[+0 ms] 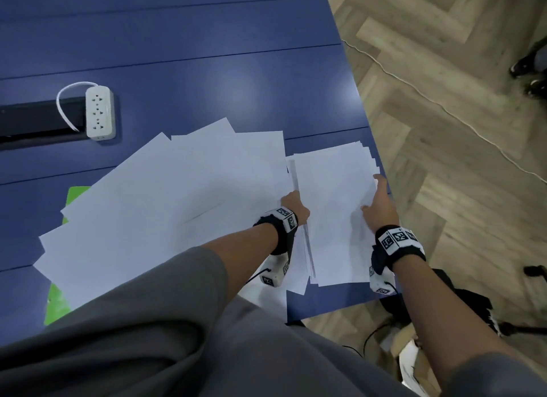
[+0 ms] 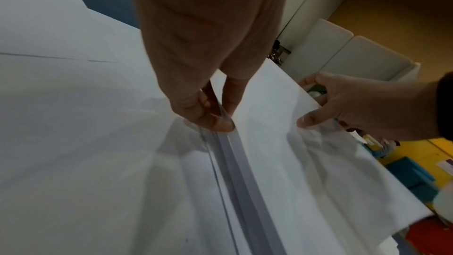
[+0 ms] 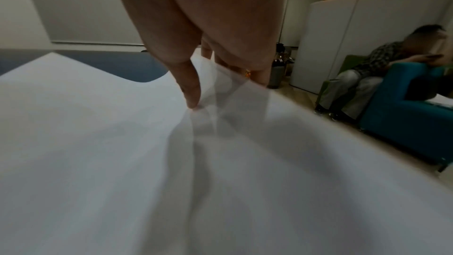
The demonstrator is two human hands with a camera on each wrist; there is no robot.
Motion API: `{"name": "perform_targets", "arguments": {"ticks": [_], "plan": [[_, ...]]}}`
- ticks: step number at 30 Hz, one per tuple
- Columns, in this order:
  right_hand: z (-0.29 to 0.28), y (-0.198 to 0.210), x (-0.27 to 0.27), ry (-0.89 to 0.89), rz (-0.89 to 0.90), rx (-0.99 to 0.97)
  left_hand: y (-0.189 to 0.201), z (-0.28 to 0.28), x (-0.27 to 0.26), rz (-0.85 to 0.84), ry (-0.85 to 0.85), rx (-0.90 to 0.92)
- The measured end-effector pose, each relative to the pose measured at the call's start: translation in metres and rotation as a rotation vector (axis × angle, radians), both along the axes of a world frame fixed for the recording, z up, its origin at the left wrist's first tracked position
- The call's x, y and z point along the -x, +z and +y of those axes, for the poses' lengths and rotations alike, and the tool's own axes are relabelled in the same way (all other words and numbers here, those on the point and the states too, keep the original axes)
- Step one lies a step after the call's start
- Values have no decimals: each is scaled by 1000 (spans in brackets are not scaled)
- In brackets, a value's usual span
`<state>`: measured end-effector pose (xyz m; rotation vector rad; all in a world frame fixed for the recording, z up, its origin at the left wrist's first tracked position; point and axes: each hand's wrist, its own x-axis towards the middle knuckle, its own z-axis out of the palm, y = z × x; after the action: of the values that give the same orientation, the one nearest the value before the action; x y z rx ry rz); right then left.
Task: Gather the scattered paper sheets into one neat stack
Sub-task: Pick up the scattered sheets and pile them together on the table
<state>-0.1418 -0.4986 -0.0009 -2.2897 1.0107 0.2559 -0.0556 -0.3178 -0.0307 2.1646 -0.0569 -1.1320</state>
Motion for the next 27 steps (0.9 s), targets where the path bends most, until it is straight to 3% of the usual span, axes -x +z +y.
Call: {"name": "perform_targets", "arguments": {"ticks": [5, 8, 15, 18, 23, 27], "plan": [[1, -18, -5, 152, 199, 210, -4, -5, 0, -82, -53, -74], [3, -31, -3, 159, 283, 230, -8, -4, 1, -88, -68, -86], [9, -34, 0, 151, 342, 363, -13, -4, 4, -90, -65, -81], [16, -29, -3, 196, 275, 420, -11, -3, 5, -105, -80, -94], [40, -28, -14, 461, 47, 172, 0, 2, 5, -97, -224, -109], [57, -37, -14, 546, 183, 160, 6, 21, -4, -192, -291, -90]]}}
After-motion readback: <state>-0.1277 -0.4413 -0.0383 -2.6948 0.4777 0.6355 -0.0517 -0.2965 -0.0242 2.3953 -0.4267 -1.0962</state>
